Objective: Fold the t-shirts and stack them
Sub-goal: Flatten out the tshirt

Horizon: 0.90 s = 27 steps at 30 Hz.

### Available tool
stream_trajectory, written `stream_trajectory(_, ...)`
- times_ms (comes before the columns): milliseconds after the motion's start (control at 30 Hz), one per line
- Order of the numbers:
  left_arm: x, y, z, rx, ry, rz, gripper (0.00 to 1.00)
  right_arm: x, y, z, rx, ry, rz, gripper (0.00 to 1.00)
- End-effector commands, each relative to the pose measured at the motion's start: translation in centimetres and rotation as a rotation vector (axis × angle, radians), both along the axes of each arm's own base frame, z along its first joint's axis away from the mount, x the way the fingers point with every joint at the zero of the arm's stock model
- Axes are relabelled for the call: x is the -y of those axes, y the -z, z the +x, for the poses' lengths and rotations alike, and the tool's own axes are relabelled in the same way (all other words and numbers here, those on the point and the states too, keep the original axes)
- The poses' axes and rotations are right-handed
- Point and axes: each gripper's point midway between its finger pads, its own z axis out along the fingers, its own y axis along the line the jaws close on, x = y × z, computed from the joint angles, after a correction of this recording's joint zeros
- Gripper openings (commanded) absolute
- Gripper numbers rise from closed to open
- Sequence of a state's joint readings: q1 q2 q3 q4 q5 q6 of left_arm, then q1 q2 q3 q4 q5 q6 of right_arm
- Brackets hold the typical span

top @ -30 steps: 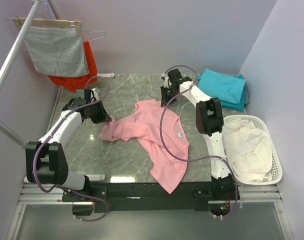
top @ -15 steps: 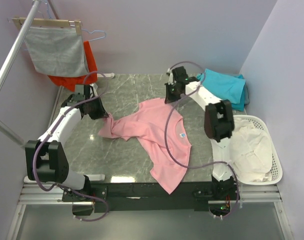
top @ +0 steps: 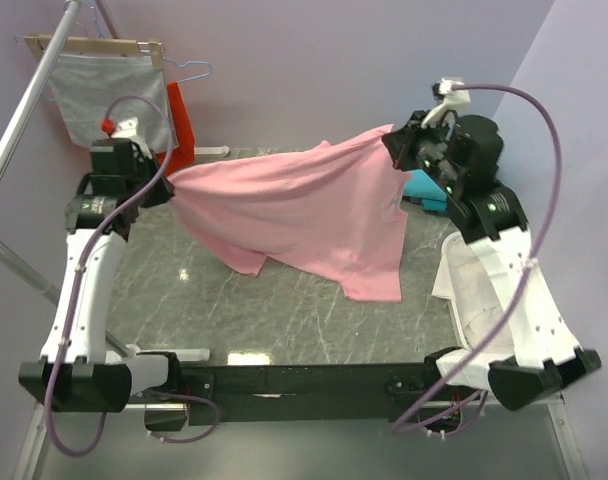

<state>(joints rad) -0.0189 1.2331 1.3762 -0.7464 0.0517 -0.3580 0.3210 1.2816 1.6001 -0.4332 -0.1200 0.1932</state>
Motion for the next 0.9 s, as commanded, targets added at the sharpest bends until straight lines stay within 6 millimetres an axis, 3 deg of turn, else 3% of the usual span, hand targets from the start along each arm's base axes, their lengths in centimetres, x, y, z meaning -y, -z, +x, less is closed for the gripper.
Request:
stream_trajectory(0, -1.1, -8.4, -2.7, 0.18, 0.003, 0.078, 0.01, 1.0, -1.8, -4.3, 0.047, -0.012, 0.029, 0.0)
stream_trajectory(100, -0.8, -12.4, -5.4, 0.27, 0.038, 0.092, 0.01, 1.5, -4.0, -8.7, 0.108, -0.056, 0.066, 0.0)
stream_trajectory(167, -0.3, -14.0, -7.1, 0.303, 0.074, 0.096, 0.01, 1.6, -5.2, -11.8, 0.141, -0.097, 0.084, 0.0)
stream_trajectory(200, -0.1, -15.9, -8.6, 0.364, 0.082, 0.091, 0.01, 1.7, -5.5, -12.7, 0.148, -0.111, 0.088, 0.0)
stream_trajectory(300, 1.1, -18.6, -11.6, 0.431, 0.139, 0.054, 0.01, 2.0, -7.0, -16.4, 0.189, -0.164, 0.122, 0.0)
stream_trajectory(367, 1.7, -18.8, -13.2, 0.412, 0.168, 0.037, 0.01, 2.6, -8.1, -18.6, 0.225, -0.176, 0.15, 0.0)
stream_trajectory(467, 2.0, -20.8, -15.2, 0.491, 0.176, 0.017, 0.01, 2.9, -9.6, -21.2, 0.269, -0.208, 0.173, 0.0)
stream_trajectory(533, 2.1, -21.1, -15.6, 0.5, 0.167, 0.0, 0.01, 3.2, -10.7, -22.4, 0.296, -0.217, 0.179, 0.0)
stream_trajectory(633, 2.3, -21.4, -15.8, 0.511, 0.175, -0.014, 0.01, 3.6, -11.4, -23.0, 0.325, -0.214, 0.183, 0.0)
stream_trajectory(700, 2.2, -21.4, -15.4, 0.505, 0.168, -0.01, 0.01, 3.8, -11.2, -22.3, 0.316, -0.189, 0.18, 0.0)
stream_trajectory(833, 2.2, -20.1, -13.4, 0.478, 0.161, -0.016, 0.01, 2.8, -8.2, -18.0, 0.228, -0.154, 0.133, 0.0)
stream_trajectory(867, 2.2, -18.5, -12.5, 0.44, 0.159, -0.023, 0.01, 2.6, -7.4, -17.2, 0.209, -0.149, 0.121, 0.0)
